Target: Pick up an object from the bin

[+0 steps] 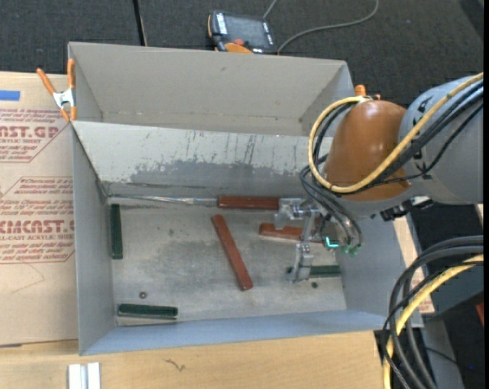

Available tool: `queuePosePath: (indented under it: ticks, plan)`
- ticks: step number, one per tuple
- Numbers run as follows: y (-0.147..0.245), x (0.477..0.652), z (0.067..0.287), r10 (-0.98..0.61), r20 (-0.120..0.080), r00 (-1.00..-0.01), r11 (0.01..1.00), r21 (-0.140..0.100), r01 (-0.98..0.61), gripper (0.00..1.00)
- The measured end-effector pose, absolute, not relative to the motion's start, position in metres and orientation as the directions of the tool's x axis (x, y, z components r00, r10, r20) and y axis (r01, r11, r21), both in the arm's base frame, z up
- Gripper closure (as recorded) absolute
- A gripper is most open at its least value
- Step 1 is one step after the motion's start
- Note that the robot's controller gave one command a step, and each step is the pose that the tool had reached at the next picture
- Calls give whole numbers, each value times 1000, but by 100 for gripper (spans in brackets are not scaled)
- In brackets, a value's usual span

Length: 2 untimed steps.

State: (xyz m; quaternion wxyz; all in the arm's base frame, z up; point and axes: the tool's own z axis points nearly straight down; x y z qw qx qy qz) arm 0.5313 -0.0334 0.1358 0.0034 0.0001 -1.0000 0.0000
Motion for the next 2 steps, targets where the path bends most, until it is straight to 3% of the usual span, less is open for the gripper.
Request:
queuePosePath:
  ticks: [1, 2]
  plan:
    - [-59, 588, 72, -93, -1, -996, 996, 0, -93, 0]
    - [-58, 587, 76, -93, -1, -996, 996, 0, -93, 100]
